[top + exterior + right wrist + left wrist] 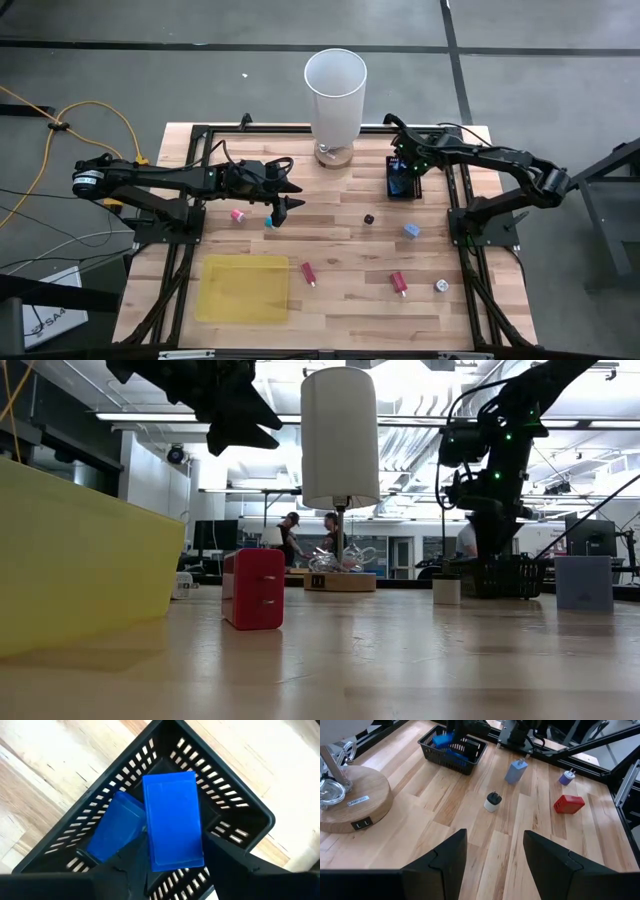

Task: Pick & Place Office items
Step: Put the blue digital clock into the black bin, then put the pink charger adapter into the yellow bin

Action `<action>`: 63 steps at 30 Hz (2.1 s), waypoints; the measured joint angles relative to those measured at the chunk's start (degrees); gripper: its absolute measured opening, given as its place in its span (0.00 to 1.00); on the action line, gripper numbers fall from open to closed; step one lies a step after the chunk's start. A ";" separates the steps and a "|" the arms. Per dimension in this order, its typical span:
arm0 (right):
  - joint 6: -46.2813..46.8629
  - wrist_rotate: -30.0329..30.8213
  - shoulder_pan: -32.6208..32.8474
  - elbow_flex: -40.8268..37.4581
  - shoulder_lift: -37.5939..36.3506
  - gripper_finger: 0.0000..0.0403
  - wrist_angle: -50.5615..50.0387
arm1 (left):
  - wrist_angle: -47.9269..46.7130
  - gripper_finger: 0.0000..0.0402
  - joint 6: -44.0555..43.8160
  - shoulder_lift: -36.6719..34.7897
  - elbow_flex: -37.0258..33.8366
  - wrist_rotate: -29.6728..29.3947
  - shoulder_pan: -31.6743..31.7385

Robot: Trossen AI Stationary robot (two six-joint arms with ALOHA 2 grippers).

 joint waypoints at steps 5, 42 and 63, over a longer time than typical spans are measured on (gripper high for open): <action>0.01 -0.39 0.04 0.00 0.01 0.49 -0.01 | 0.00 0.47 0.00 0.00 0.00 0.02 -0.01; -2.13 -1.71 -0.02 0.01 -1.35 0.50 2.25 | 0.00 0.47 0.00 0.00 0.00 0.02 0.00; -3.47 -7.32 2.77 0.02 -13.52 0.50 4.11 | 0.00 0.47 0.00 0.00 -0.01 0.02 -0.02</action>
